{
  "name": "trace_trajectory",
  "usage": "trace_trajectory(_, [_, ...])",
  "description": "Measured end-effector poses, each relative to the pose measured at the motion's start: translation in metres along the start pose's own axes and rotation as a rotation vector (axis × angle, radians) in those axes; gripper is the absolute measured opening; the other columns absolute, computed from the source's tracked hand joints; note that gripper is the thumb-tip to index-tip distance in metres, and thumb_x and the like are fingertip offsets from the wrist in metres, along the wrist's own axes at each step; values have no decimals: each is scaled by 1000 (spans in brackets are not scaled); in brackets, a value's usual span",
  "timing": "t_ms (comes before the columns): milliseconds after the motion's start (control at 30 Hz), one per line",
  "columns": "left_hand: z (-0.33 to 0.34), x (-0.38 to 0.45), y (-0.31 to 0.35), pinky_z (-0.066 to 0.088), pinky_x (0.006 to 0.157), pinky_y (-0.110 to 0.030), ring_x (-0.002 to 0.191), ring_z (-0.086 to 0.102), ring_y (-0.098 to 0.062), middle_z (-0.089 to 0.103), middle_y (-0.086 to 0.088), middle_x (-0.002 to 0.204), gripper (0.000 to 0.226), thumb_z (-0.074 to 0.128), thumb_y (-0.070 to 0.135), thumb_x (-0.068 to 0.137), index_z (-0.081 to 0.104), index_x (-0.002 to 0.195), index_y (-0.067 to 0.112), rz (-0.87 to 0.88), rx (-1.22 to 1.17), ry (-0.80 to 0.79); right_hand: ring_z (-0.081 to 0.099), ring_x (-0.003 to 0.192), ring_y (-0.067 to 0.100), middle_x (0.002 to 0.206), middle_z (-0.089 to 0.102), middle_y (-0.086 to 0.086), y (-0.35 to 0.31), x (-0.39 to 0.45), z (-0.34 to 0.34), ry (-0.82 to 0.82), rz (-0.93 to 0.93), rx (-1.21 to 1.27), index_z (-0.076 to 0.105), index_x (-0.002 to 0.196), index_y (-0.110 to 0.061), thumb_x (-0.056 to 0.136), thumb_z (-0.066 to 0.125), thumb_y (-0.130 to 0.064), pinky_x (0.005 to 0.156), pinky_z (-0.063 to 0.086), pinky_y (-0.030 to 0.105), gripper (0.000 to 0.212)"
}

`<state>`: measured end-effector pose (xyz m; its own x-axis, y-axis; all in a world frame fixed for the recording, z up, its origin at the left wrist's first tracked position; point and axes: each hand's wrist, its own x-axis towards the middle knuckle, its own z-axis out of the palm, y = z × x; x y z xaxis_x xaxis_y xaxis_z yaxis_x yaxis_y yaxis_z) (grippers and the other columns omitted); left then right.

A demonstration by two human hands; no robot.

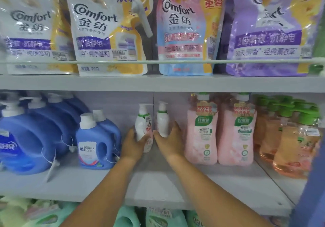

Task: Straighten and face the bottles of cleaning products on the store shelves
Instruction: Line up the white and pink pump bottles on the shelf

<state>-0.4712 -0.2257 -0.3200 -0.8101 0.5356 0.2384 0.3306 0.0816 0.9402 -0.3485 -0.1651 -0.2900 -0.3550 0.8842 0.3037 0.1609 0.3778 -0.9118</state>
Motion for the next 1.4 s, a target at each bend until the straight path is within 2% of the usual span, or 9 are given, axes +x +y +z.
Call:
trace_trajectory(167, [-1, -13, -14, 48, 66, -22, 86, 68, -3, 68, 19, 90, 30, 77, 34, 89, 55, 108, 41, 68, -9, 52, 71, 92, 35, 97, 70, 14, 13, 39, 23, -39, 33, 1, 62, 106, -9, 70, 78, -29, 77, 60, 47, 44])
trace_trajectory(267, [-5, -20, -13, 54, 74, -32, 87, 66, -8, 66, 17, 95, 34, 76, 40, 88, 51, 110, 41, 81, -13, 76, 71, 74, 12, 78, 72, -10, 16, 40, 26, -14, 30, 20, 65, 93, -35, 77, 78, -18, 67, 58, 30, 27])
trace_trajectory(367, [-11, -18, -6, 55, 91, -42, 99, 66, -20, 67, 4, 110, 39, 78, 36, 87, 50, 114, 33, 43, -60, 49, 64, 55, -3, 65, 68, -25, 9, 23, 22, -6, -20, 1, 60, 81, -61, 79, 73, -24, 48, 47, 12, 40])
trace_trajectory(533, [-25, -22, -7, 57, 82, -36, 98, 68, -17, 68, 3, 110, 40, 79, 24, 88, 51, 117, 29, 99, -136, -37, 60, 53, -10, 79, 66, -15, 10, -17, 2, 43, 62, 71, 58, 95, -31, 82, 78, -21, 43, 41, 5, 26])
trace_trajectory(667, [-27, -49, -3, 51, 72, -20, 98, 68, -4, 69, 13, 109, 44, 82, 22, 87, 58, 122, 34, 122, -186, -119, 66, 79, -8, 96, 69, -18, 7, -63, -38, 25, 63, 106, 60, 105, -35, 82, 82, -19, 64, 51, 11, 36])
trace_trajectory(800, [-29, -89, 9, 50, 63, -9, 86, 62, 20, 66, 23, 108, 50, 85, 27, 83, 59, 124, 37, 179, -162, -196, 67, 78, -11, 95, 73, -16, 4, -104, -94, -2, 73, 139, 68, 102, -37, 79, 86, -22, 59, 50, 6, 33])
trace_trajectory(967, [-15, -160, 37, 54, 74, -25, 92, 68, 8, 71, 27, 107, 54, 85, 47, 72, 64, 122, 45, 175, -227, -254, 73, 92, 3, 101, 78, -14, 15, -152, -184, 15, 80, 221, 74, 109, -33, 79, 87, -25, 80, 62, 31, 33])
trace_trajectory(1100, [19, -237, 79, 56, 73, -27, 93, 70, 6, 72, 29, 110, 71, 85, 64, 57, 63, 123, 50, 246, -274, -289, 75, 96, 10, 102, 79, -10, 28, -185, -279, 8, 35, 236, 76, 105, -33, 73, 88, -29, 81, 62, 33, 35])
trace_trajectory(1400, [175, -380, 159, 60, 64, -18, 90, 74, -1, 76, 22, 109, 47, 86, 44, 66, 69, 107, 59, 277, -390, -495, 75, 97, 9, 105, 79, -10, 81, -237, -509, 150, 78, 246, 74, 114, -31, 83, 85, -25, 75, 62, 28, 34])
